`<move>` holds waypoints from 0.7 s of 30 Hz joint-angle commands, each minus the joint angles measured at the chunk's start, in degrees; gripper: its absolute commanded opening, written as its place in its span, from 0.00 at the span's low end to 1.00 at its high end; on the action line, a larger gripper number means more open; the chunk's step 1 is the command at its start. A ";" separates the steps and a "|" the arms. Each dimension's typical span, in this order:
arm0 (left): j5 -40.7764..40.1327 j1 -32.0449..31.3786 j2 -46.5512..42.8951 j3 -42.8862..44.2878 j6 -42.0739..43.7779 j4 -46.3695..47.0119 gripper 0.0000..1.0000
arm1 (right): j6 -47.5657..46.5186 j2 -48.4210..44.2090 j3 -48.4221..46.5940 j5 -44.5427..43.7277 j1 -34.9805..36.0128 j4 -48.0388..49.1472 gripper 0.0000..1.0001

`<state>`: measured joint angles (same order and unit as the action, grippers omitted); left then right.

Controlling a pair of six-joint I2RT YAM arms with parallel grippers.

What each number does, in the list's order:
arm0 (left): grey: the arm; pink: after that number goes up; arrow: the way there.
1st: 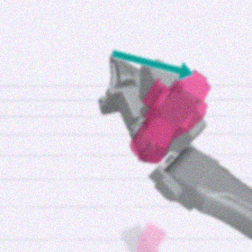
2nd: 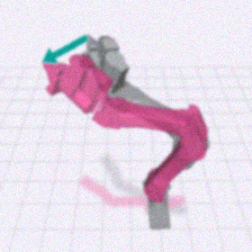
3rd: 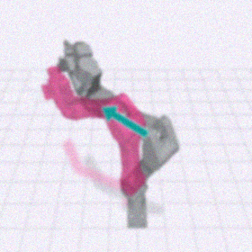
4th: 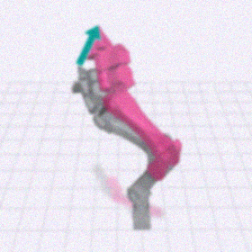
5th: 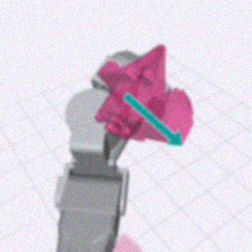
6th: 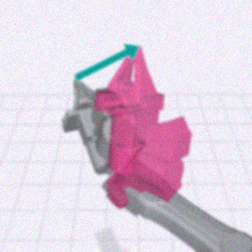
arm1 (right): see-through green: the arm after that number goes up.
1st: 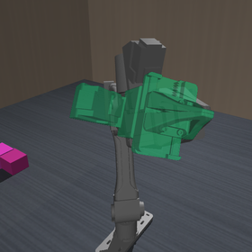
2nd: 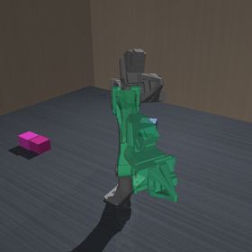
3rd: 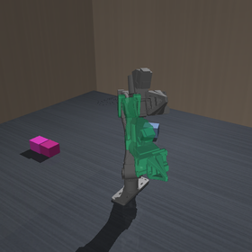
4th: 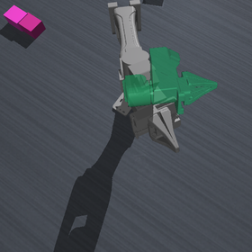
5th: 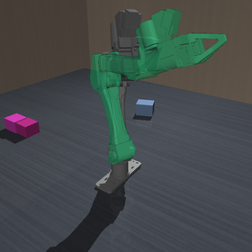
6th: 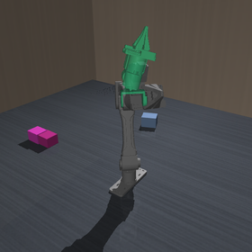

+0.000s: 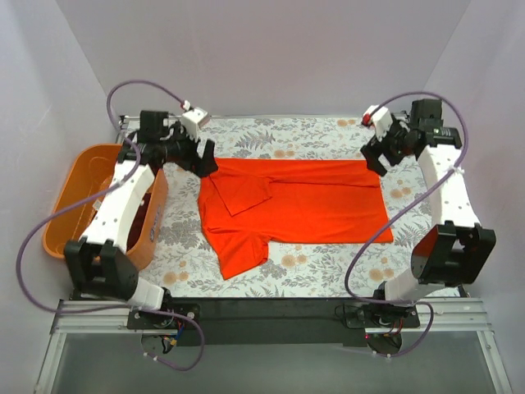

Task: Fold and stack the t-shirts
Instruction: Fold the tshirt

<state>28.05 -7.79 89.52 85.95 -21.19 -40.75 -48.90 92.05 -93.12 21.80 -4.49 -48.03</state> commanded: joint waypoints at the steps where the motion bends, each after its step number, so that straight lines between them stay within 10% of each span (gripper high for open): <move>1: 8.42 -2.13 -9.31 -14.79 9.57 -7.84 0.84 | -9.88 -4.04 13.70 1.58 0.01 -11.19 0.93; 10: -1.16 -17.43 -18.77 -34.01 9.95 -8.03 0.61 | -16.05 -17.68 39.67 -7.73 2.82 -5.77 0.63; 21: -2.12 -19.01 -14.55 -34.71 9.24 -6.45 0.63 | -18.15 -16.29 49.88 -15.12 4.23 5.92 0.58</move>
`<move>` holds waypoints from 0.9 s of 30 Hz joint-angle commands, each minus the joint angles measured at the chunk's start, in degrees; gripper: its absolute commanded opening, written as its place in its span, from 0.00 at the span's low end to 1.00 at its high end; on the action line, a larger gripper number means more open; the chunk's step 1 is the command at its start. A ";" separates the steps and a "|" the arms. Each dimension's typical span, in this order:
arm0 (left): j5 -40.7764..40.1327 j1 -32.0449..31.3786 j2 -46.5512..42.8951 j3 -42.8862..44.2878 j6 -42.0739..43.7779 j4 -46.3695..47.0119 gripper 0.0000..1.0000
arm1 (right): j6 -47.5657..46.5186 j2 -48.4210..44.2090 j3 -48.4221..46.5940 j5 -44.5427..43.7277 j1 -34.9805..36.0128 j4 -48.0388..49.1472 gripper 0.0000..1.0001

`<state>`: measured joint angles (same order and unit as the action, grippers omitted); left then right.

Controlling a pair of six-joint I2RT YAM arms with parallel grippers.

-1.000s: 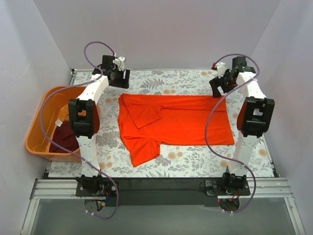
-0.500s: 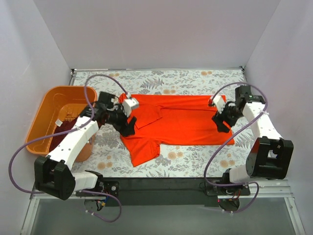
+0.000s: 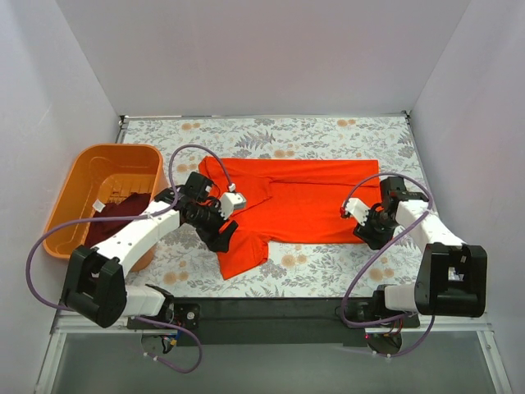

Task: Fold and stack the t-shirts
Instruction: Fold the tshirt

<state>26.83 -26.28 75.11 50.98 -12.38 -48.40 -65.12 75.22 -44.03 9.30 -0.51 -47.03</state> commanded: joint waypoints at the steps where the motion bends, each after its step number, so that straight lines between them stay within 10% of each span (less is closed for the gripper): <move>1: -0.90 -0.61 0.03 -0.09 0.60 1.12 0.65 | -1.85 0.98 1.14 -3.32 0.25 6.06 0.58; 11: -2.48 -1.05 -1.63 -4.57 2.89 2.08 0.67 | -5.19 2.47 8.17 -8.86 0.25 13.98 0.54; 18: -5.47 -5.17 -2.51 -6.51 3.86 3.83 0.62 | -3.52 2.83 6.86 -8.51 0.34 14.24 0.01; 27: -12.15 -8.78 0.56 -8.70 2.27 10.16 0.56 | -2.91 2.83 6.15 -7.89 0.34 13.63 0.01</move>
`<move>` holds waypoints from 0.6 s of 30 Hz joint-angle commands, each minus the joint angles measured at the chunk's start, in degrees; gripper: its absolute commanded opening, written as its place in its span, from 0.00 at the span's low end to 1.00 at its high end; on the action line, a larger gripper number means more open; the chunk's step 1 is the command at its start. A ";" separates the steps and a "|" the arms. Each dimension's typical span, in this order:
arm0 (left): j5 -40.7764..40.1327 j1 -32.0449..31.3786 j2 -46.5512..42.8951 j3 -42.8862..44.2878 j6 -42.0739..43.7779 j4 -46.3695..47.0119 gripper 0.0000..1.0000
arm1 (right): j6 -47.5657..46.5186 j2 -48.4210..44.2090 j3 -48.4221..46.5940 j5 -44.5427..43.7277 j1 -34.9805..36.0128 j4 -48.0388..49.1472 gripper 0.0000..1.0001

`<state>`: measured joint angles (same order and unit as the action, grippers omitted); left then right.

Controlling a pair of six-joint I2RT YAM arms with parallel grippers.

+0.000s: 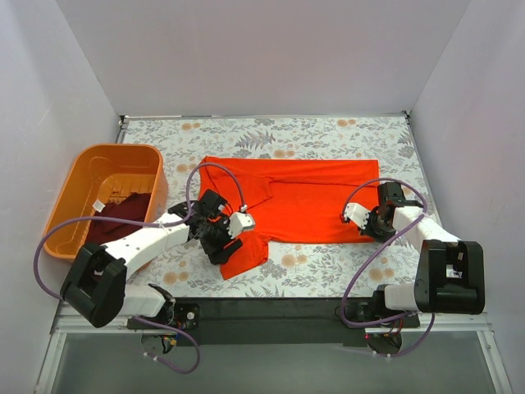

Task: Fold and stack the t-shirts
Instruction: Fold the tshirt

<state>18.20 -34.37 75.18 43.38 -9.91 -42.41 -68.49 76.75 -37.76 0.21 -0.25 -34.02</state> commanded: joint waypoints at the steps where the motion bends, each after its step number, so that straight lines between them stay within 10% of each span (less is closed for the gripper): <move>1: -4.13 -0.70 1.72 -1.45 -0.28 4.53 0.55 | 0.46 1.30 -0.12 1.20 0.08 0.53 0.01; 9: -3.00 -1.49 0.25 2.05 -0.11 -2.55 0.00 | -0.24 -1.77 -0.21 1.46 0.08 -2.18 0.01; 18: -3.70 0.35 -0.83 12.24 0.94 -12.34 0.00 | -4.46 -4.78 -5.20 3.57 -3.08 -6.76 0.01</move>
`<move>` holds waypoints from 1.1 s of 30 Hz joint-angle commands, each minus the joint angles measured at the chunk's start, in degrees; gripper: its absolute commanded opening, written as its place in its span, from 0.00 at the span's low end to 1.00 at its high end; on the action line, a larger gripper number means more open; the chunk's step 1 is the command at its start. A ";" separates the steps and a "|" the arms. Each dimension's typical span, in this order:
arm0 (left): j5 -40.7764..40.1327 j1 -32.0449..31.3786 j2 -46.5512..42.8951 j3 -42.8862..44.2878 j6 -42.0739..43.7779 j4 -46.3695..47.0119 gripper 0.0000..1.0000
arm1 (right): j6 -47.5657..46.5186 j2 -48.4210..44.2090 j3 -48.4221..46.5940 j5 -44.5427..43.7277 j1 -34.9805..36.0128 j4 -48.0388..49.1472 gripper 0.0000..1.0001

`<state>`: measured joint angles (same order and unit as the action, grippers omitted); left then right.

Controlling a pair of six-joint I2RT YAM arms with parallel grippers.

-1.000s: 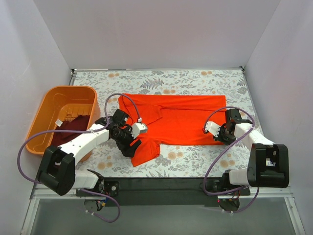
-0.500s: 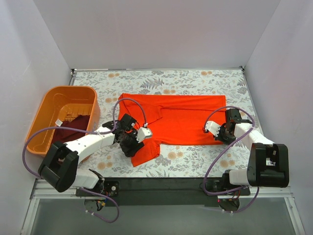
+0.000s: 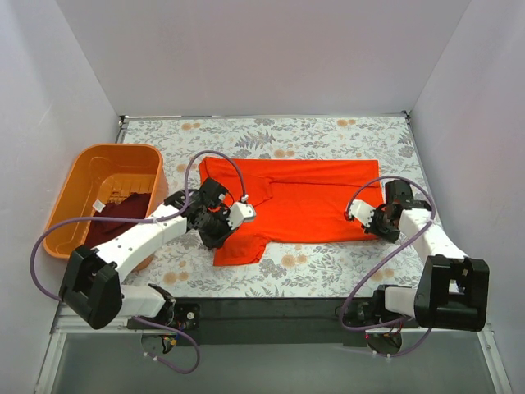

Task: Fold and stack the t-shirts
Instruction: Fold the tshirt

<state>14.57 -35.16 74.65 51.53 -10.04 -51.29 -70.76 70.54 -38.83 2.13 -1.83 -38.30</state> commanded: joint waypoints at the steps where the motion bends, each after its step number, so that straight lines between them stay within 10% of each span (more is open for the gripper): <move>1: -0.07 1.58 0.40 4.98 1.51 -3.73 0.00 | -2.27 2.31 -5.02 1.91 -1.78 -2.91 0.01; 33: -2.00 13.09 44.44 53.23 20.94 -6.02 0.00 | 1.24 34.74 -36.31 5.60 -4.85 -8.37 0.01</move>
<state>12.51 -23.31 119.42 101.89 8.69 -56.60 -70.19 103.81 -71.79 6.87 -6.35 -45.06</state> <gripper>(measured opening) 0.013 0.020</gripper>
